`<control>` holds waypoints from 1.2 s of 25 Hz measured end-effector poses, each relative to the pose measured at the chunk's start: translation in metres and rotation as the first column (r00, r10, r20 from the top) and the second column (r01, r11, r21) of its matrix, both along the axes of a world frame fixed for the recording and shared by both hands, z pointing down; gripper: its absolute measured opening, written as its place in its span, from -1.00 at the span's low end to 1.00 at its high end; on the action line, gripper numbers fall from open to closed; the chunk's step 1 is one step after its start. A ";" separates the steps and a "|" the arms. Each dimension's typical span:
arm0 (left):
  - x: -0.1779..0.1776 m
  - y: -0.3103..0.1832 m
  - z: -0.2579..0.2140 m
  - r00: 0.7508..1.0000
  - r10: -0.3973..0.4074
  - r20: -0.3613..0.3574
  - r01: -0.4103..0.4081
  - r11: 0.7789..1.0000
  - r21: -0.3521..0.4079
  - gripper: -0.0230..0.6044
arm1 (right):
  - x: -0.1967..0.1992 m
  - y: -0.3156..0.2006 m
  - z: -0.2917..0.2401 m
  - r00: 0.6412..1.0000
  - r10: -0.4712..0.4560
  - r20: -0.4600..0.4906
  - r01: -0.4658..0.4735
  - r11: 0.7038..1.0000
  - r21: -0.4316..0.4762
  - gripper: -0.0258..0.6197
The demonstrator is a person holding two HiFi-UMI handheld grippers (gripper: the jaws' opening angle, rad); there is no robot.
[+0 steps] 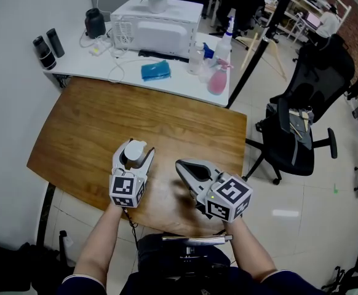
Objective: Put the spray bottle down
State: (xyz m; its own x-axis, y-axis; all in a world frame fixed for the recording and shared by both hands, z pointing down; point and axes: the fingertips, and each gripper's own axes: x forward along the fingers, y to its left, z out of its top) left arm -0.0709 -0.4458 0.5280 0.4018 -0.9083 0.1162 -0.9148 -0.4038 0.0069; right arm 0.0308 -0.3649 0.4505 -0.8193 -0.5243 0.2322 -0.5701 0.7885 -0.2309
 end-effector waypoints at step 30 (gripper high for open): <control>-0.029 0.176 -0.120 0.975 0.196 -0.100 -0.205 0.975 -0.086 -0.91 | -0.036 0.097 -0.076 0.987 0.052 0.149 -0.074 0.986 0.147 -0.92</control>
State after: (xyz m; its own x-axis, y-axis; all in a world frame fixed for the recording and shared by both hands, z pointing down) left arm -0.0996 -0.2699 0.4082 0.5874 -0.7947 0.1531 -0.8091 -0.5723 0.1334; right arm -0.0056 -0.2675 0.3748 -0.8023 -0.5962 0.0278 -0.5894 0.7841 -0.1946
